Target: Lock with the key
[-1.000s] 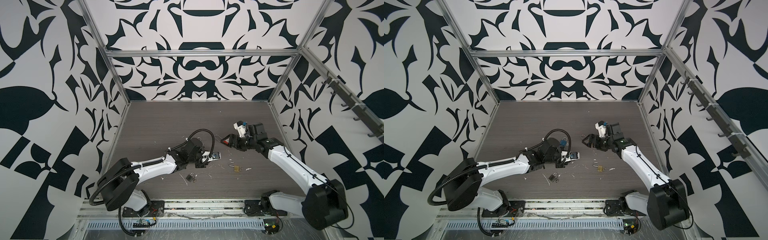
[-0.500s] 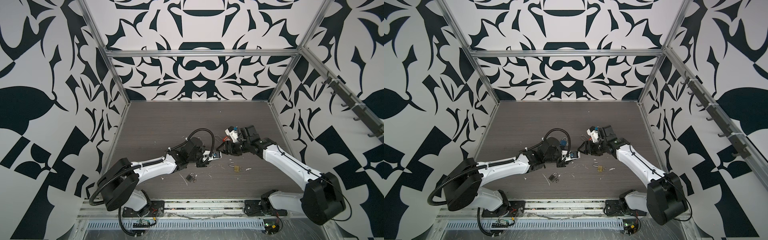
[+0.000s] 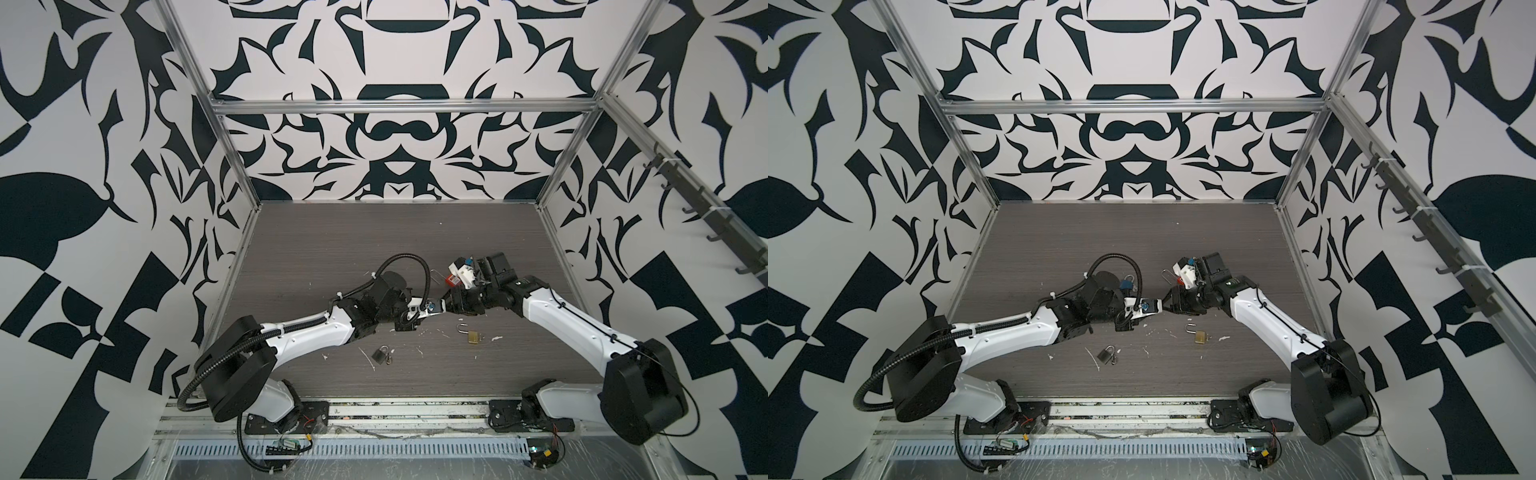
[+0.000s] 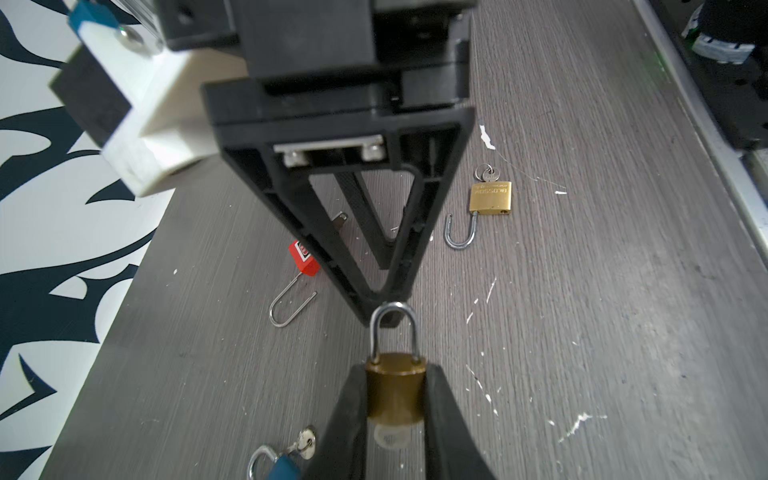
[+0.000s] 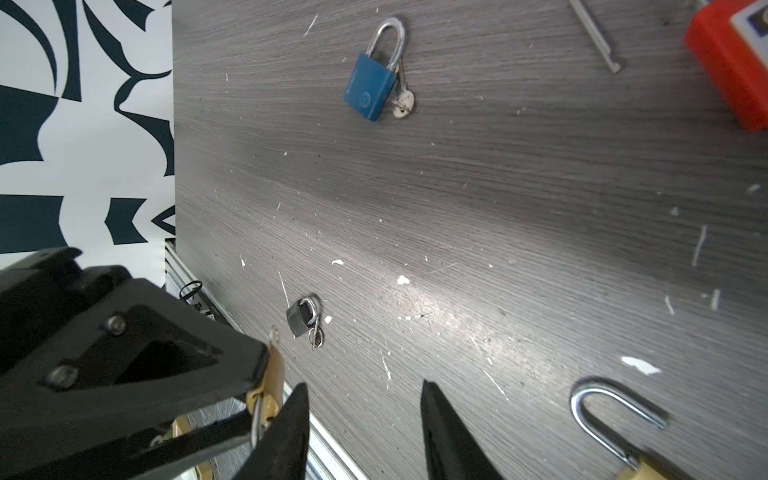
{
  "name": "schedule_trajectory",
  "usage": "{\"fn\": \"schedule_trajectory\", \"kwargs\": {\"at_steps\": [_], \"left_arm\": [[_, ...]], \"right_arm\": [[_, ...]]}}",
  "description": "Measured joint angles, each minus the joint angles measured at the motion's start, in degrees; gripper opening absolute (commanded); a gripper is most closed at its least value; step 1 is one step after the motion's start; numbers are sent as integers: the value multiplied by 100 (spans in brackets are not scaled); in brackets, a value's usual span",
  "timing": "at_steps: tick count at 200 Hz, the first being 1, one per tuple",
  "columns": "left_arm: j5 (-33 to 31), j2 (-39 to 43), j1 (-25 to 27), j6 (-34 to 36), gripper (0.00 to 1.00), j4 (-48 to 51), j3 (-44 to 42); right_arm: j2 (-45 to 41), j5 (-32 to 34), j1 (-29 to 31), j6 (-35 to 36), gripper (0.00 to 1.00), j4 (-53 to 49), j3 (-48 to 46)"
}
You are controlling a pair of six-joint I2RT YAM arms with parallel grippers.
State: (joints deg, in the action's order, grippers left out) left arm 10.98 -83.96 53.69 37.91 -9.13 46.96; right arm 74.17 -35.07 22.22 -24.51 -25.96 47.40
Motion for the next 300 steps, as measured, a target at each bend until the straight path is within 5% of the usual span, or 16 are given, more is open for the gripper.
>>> {"fn": "schedule_trajectory", "kwargs": {"at_steps": [56, 127, 224, 300], "left_arm": [[0, 0, 0, -2, 0, 142, 0], [4, -31, 0, -46, 0, 144, 0], [2, -66, 0, -92, 0, 136, 7], [-9, -87, 0, -107, 0, 122, 7]], "right_arm": [[-629, 348, 0, 26, 36, 26, 0], [-719, -479, 0, 44, 28, 319, -111], [-463, -804, 72, -111, 24, 636, -367], [-304, -848, 131, -254, 5, 826, -400]]}}
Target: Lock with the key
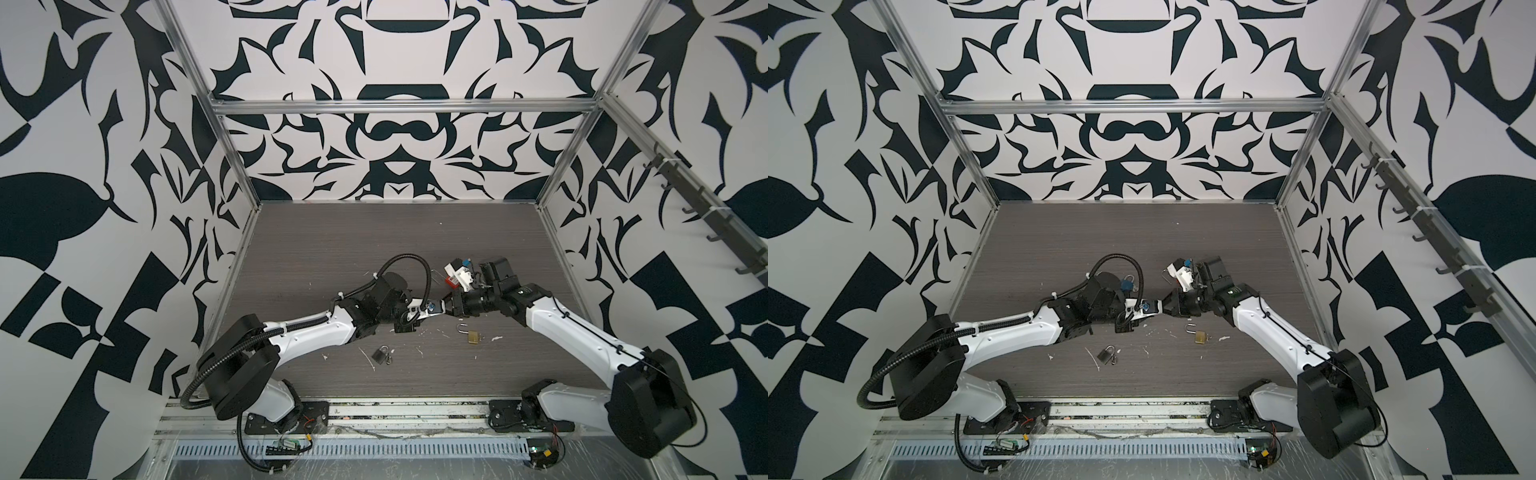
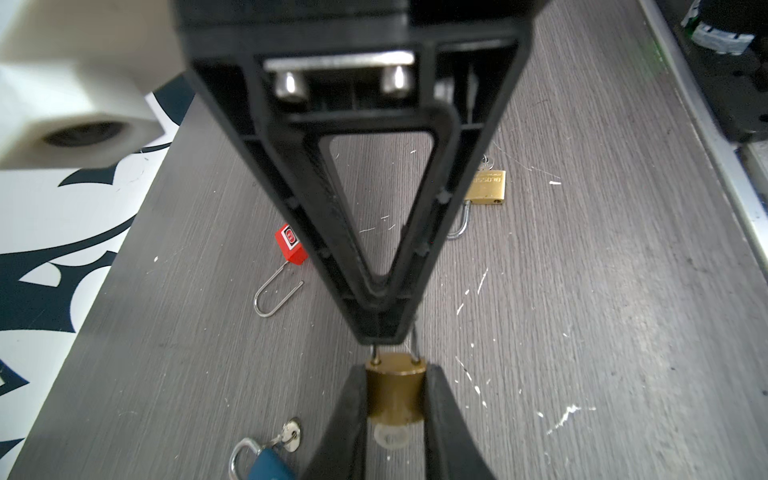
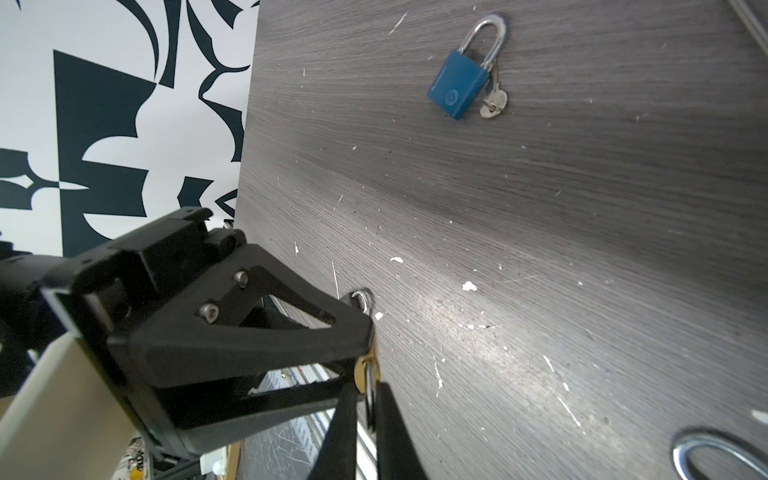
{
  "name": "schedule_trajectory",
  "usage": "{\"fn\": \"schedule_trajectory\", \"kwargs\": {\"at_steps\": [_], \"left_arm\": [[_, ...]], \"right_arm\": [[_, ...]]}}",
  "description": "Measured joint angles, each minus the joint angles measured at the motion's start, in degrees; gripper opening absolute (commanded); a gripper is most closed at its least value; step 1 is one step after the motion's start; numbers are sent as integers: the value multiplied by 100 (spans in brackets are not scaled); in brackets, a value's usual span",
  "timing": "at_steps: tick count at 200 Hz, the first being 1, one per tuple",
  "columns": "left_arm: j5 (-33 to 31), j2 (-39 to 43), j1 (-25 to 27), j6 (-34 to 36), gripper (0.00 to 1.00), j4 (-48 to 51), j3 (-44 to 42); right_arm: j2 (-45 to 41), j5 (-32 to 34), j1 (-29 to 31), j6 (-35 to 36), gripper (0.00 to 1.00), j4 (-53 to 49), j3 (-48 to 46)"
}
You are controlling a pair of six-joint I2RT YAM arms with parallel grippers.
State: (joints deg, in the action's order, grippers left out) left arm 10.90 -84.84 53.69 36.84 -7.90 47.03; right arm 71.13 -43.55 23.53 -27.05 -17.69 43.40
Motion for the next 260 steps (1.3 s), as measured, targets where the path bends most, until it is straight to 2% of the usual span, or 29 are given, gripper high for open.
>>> {"fn": "schedule_trajectory", "kwargs": {"at_steps": [18, 151, 260], "left_arm": [[-39, -4, 0, -9, 0, 7, 0], [-175, -105, -9, -205, 0, -146, 0], [50, -105, -63, -636, 0, 334, 96]], "right_arm": [[44, 2, 9, -44, 0, 24, -2], [133, 57, 24, -151, 0, 348, -81], [367, 7, 210, -127, 0, 695, -223]]}}
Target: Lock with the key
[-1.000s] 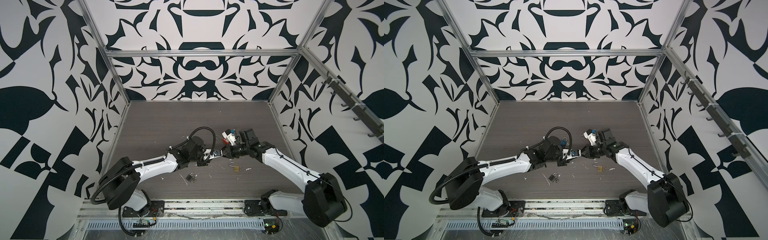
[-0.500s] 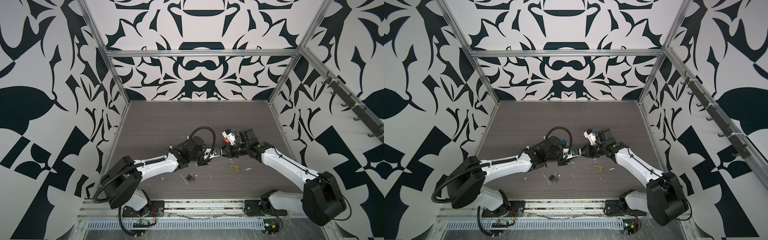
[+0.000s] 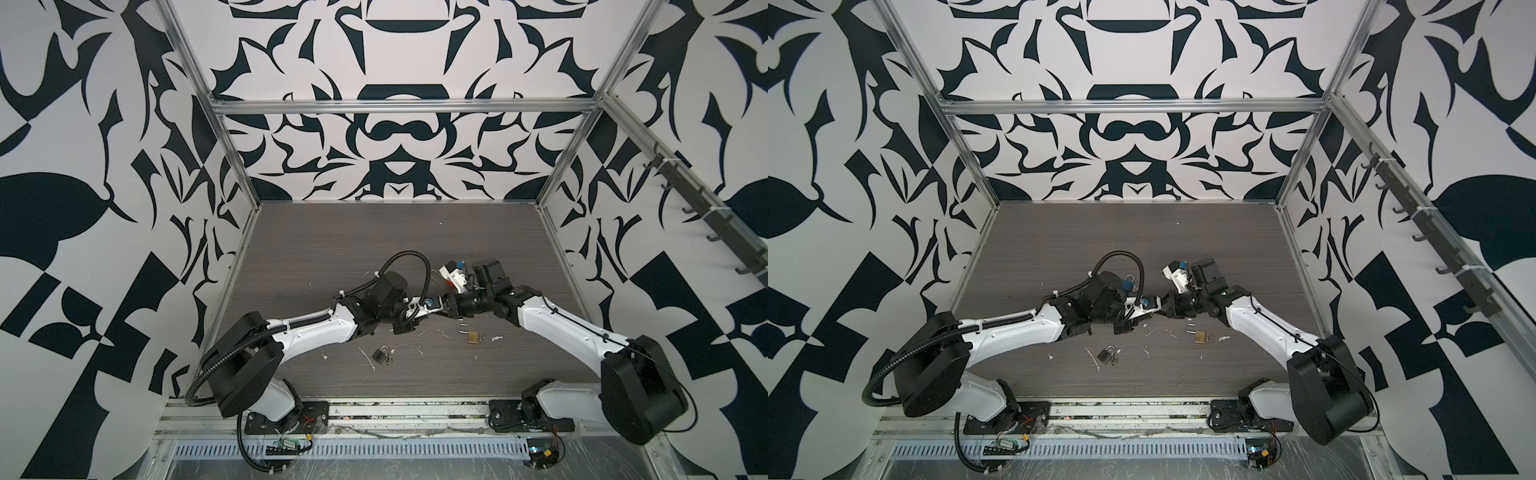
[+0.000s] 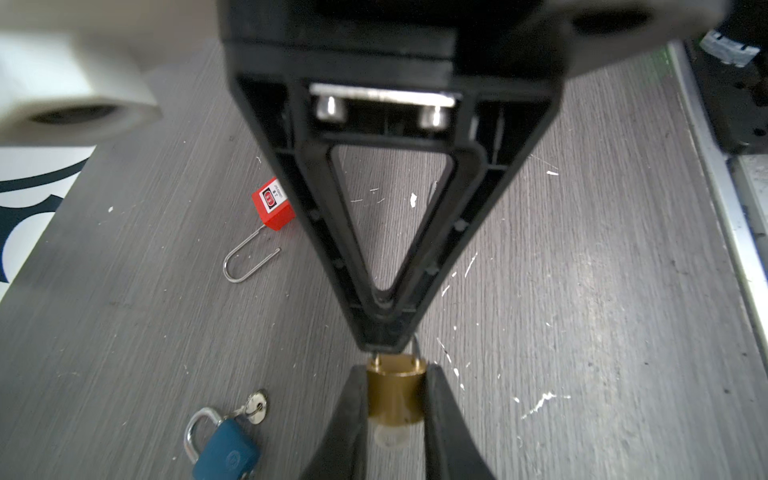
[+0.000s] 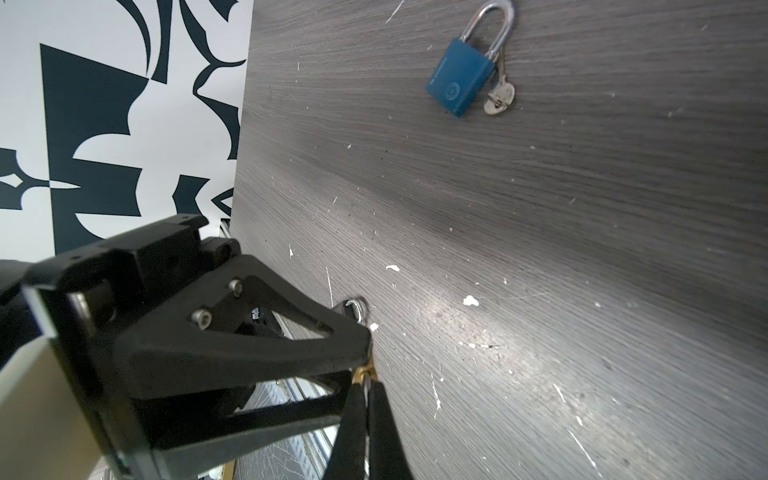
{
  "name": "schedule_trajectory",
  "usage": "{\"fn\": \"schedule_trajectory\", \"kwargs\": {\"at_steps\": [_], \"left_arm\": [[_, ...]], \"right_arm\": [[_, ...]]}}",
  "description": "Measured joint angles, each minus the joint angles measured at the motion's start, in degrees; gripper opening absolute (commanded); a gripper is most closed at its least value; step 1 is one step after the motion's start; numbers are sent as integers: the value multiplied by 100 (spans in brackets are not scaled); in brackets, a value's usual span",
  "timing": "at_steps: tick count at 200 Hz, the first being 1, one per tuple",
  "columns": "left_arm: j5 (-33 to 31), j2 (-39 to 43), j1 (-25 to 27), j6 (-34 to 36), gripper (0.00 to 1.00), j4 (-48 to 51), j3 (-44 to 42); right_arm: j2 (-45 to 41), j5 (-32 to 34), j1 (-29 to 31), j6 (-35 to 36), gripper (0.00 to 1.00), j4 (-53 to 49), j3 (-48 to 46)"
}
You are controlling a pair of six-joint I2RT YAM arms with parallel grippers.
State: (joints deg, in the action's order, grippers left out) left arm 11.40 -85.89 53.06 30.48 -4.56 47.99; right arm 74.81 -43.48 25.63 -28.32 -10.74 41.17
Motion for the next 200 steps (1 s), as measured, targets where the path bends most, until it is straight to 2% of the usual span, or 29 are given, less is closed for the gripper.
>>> {"fn": "schedule_trajectory", "kwargs": {"at_steps": [200], "left_arm": [[-50, 0, -234, -763, 0, 11, 0]], "right_arm": [[302, 284, 208, -216, 0, 1147, -205]]}}
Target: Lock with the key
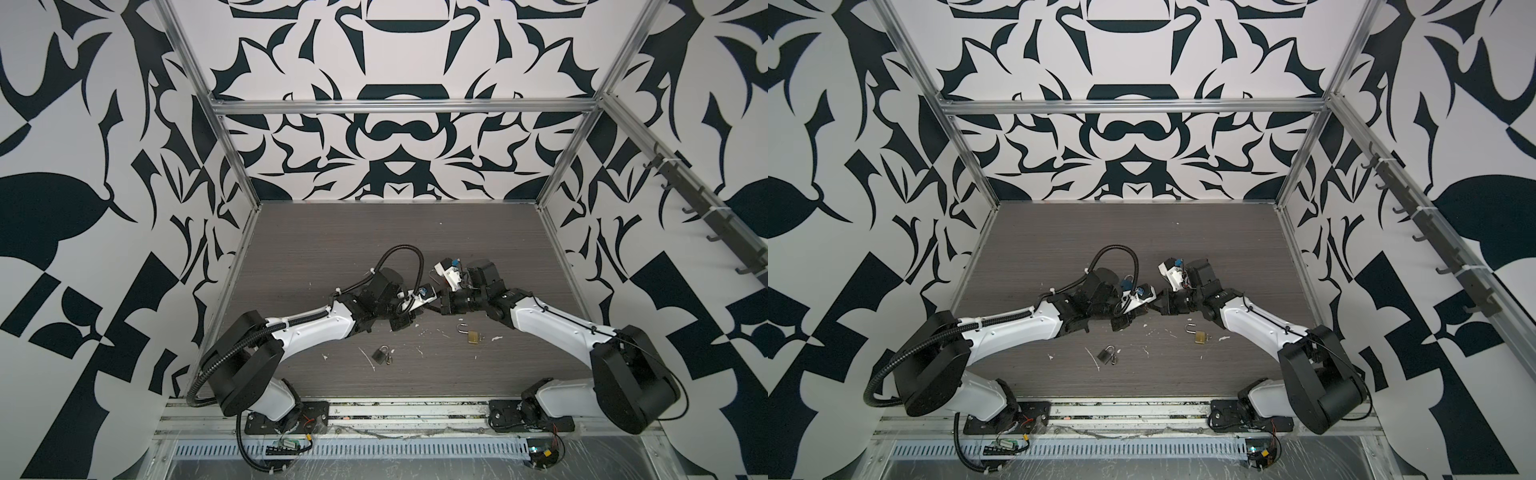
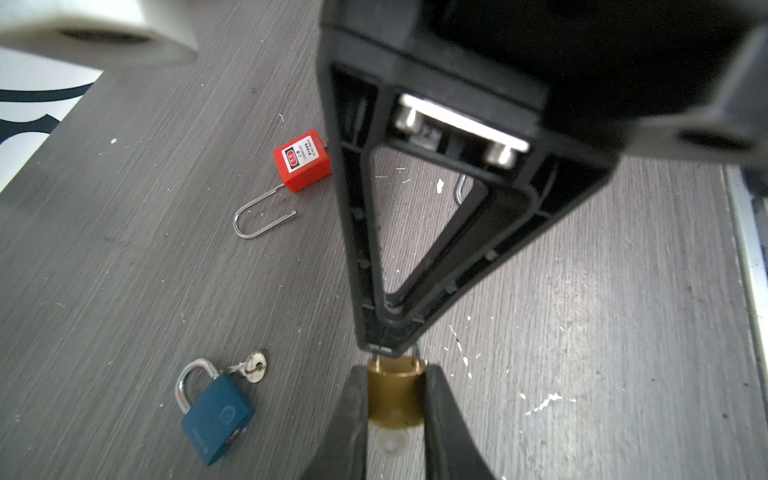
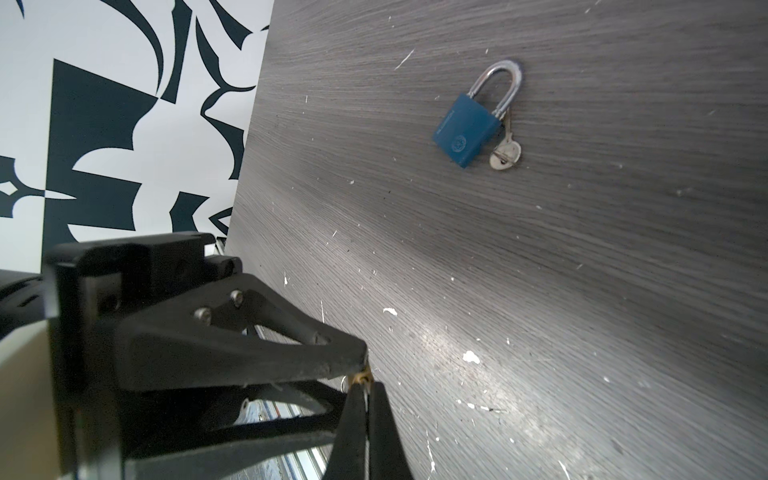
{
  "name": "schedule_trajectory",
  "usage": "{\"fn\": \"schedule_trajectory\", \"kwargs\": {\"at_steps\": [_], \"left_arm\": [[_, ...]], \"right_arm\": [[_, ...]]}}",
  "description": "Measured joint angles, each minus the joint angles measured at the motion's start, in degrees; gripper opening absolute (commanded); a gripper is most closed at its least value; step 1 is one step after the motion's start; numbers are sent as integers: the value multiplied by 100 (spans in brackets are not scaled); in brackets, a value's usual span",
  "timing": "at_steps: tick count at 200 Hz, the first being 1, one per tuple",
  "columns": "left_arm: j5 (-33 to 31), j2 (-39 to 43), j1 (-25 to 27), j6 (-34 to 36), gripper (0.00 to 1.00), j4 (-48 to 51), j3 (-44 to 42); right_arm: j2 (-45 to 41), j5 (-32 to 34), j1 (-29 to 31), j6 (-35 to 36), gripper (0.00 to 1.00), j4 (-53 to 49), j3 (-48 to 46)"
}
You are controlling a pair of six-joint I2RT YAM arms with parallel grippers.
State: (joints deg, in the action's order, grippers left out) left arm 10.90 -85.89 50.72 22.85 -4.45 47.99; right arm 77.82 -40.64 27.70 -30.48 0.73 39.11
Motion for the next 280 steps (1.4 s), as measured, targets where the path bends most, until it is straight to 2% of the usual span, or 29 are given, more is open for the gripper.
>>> {"fn": "schedule_trajectory", "kwargs": {"at_steps": [74, 118, 144, 178, 228, 280], "left_arm": [[-39, -120, -24, -81, 0, -44, 0], [-7, -120, -22, -28, 0, -105, 0], [7, -120, -20, -9, 0, -350, -2], [72, -118, 35, -107, 0, -1130, -210], [61, -111, 111, -503, 0, -1742, -752], [-352, -85, 111, -1303, 0, -2127, -756]], "right_arm": [[170, 107, 61, -127, 0, 247, -50], [-7, 345, 101, -31, 0, -96, 55], [-138, 459, 11, 92, 10, -525, 284], [-199, 466, -273, 232, 30, -1045, 673], [-302, 706, -647, 367, 42, -1480, 1137], [-1139, 1360, -737, 345, 49, -1287, 979]]}}
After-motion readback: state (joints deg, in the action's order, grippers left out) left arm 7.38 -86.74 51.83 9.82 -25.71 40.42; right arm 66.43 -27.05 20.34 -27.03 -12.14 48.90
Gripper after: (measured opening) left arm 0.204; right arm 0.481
